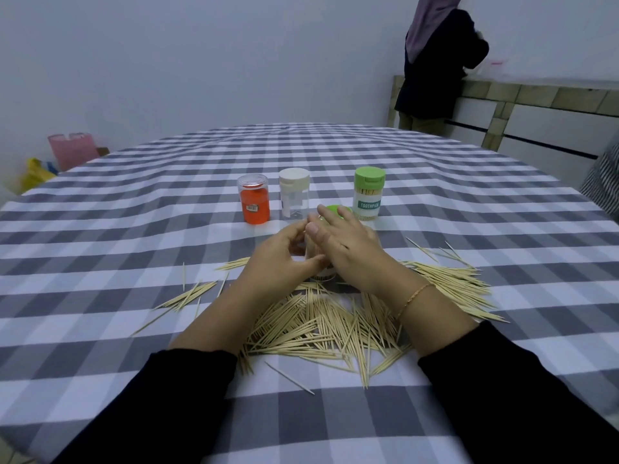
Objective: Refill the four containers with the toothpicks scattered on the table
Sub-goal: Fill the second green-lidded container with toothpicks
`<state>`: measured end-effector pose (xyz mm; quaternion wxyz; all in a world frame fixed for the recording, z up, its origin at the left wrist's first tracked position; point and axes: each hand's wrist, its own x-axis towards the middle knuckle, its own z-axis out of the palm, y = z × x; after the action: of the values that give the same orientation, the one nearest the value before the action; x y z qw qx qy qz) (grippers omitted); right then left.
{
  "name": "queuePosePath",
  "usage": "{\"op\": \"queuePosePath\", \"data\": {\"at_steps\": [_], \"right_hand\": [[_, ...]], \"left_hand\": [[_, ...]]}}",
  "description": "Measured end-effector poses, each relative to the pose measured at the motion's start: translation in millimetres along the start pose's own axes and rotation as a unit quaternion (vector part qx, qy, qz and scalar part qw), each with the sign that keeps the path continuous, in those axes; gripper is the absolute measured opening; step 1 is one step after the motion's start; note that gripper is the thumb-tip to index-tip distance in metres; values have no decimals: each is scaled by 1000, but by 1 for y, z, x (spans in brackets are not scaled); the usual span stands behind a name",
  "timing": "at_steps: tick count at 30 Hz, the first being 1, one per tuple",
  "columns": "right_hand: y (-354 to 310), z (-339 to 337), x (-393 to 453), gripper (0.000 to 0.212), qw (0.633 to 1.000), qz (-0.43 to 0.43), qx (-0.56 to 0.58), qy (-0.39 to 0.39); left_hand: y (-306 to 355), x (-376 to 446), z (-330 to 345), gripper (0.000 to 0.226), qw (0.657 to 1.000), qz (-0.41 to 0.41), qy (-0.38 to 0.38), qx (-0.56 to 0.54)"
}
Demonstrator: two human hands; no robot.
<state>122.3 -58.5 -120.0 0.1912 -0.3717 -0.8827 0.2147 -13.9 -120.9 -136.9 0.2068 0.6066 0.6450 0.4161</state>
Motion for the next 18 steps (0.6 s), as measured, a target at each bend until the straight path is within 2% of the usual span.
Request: {"op": "queuePosePath", "data": {"at_steps": [2,5,7,10,14,18], "right_hand": [[1,1,-1,52,997,-4,74,11],[8,1,1,56,985,-5,139,103],[17,-1,5,48,987,29,73,140],[29,1,12,47,987,89,-60,121],[33,8,18,46,979,121,-127,107],[34,8,22,33,969,126,-157,145]], "left_hand": [[-1,1,1,60,1000,-3,-4,12],[1,0,1,72,1000,-15,8,14],[2,0,1,74,1000,-23,13,16],[2,0,1,75,999,-26,15,13],[1,1,2,74,999,-29,17,14],[0,1,2,74,999,-32,15,14]]}}
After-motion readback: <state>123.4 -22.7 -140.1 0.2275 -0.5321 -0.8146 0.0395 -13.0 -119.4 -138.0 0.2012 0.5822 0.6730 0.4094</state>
